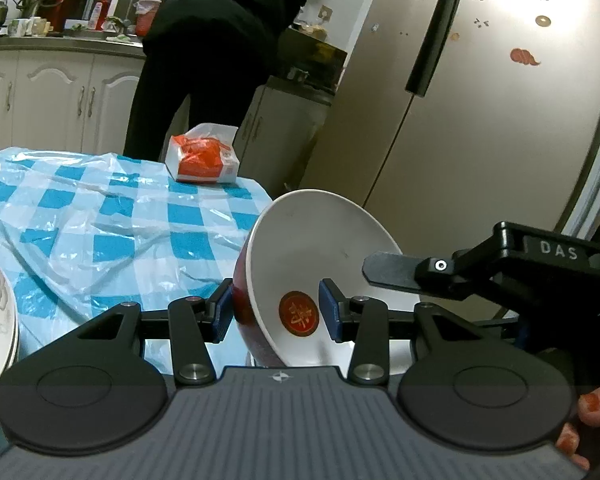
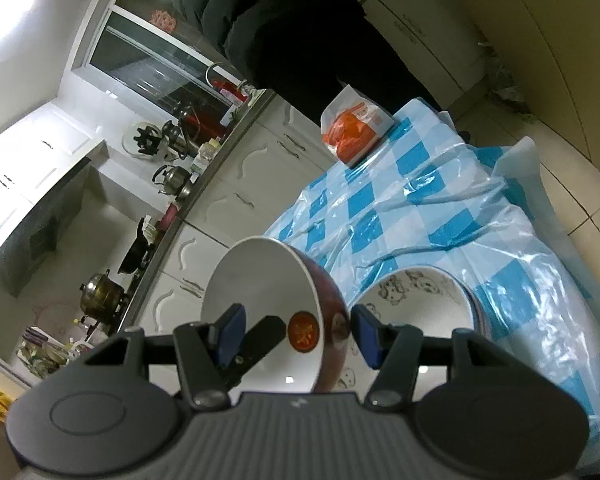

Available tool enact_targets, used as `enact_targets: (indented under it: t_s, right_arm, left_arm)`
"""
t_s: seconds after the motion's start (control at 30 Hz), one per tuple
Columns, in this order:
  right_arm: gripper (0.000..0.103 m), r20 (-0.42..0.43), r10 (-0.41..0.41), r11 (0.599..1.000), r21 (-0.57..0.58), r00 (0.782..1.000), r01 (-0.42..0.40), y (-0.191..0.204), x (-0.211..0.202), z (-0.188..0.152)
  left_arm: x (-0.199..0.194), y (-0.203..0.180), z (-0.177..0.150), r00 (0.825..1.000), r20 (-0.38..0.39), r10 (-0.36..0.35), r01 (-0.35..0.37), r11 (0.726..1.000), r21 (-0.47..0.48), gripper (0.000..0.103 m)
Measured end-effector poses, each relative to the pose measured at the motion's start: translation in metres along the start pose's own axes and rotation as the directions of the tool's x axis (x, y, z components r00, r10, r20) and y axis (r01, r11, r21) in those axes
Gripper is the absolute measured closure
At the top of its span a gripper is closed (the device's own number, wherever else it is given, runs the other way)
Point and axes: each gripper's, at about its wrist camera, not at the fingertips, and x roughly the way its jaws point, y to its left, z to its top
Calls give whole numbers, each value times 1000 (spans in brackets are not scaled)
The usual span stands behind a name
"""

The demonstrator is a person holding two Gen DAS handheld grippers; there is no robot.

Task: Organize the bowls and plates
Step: 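Lift the red-outside bowl with both grippers and carry it toward the bowl stack, then lower the red-outside bowl into the blue bowl with both grippers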

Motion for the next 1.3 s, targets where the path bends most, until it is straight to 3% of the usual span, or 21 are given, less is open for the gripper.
enact_targets:
  t_s: [0.9,1.3]
  right_arm:
    - [44,40,-83,996,-22,996,84,-17,-18,-19]
    - [40,73,-156,985,-60,985,161,-22,-20,-20]
  left_arm:
    - [18,-18,-24,995,-98,16,-13,999,31,56]
    - [21,-22,-26,995,-85,47,-43,998,49,56]
